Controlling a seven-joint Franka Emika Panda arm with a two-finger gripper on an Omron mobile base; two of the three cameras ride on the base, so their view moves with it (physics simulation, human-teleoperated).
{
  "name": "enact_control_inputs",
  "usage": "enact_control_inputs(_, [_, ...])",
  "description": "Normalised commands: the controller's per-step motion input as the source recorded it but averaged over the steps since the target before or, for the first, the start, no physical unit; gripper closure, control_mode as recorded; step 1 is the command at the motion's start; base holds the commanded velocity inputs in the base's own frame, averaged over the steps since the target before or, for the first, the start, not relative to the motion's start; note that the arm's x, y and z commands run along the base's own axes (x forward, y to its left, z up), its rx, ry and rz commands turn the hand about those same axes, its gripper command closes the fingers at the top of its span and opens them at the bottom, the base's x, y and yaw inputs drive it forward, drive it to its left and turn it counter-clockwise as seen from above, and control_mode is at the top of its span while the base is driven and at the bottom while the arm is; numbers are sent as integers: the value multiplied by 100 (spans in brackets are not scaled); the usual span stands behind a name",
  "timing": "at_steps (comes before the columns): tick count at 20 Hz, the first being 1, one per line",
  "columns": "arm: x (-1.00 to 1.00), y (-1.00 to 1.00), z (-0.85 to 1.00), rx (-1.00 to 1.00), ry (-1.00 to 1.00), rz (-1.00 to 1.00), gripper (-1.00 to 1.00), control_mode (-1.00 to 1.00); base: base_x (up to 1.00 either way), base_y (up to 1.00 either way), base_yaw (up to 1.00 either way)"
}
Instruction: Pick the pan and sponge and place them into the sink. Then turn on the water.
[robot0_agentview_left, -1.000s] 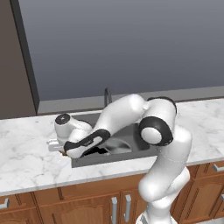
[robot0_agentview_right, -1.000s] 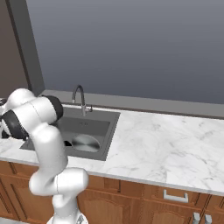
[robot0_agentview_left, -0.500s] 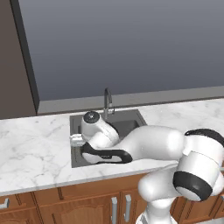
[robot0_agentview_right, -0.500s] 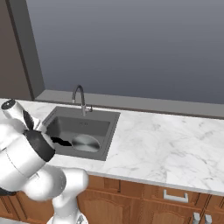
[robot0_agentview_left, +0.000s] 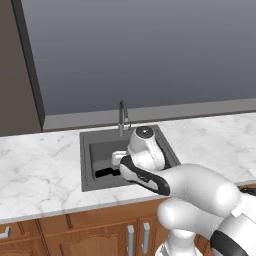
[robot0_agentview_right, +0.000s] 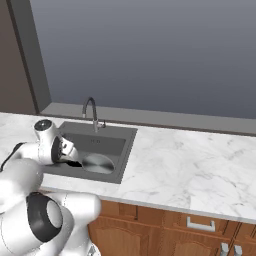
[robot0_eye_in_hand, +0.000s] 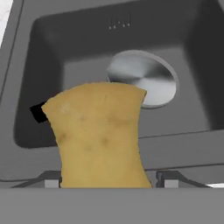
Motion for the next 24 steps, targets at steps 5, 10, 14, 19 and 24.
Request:
enact_control_inputs(5, [14,-75,16,18,5,-11,100,-100,0,0,0])
enact_control_inputs(10, [36,-61,2,9,9,-10,100,-100,0,0,0])
enact_control_inputs(14, [56,-17,-5,1,11,-4,100,-100,0,0,0])
enact_control_inputs(19, [39,0,-29,0,9,0,100,-100,0,0,0])
enact_control_inputs(24, [14,0,-34,0,3,1,100,-100,0,0,0])
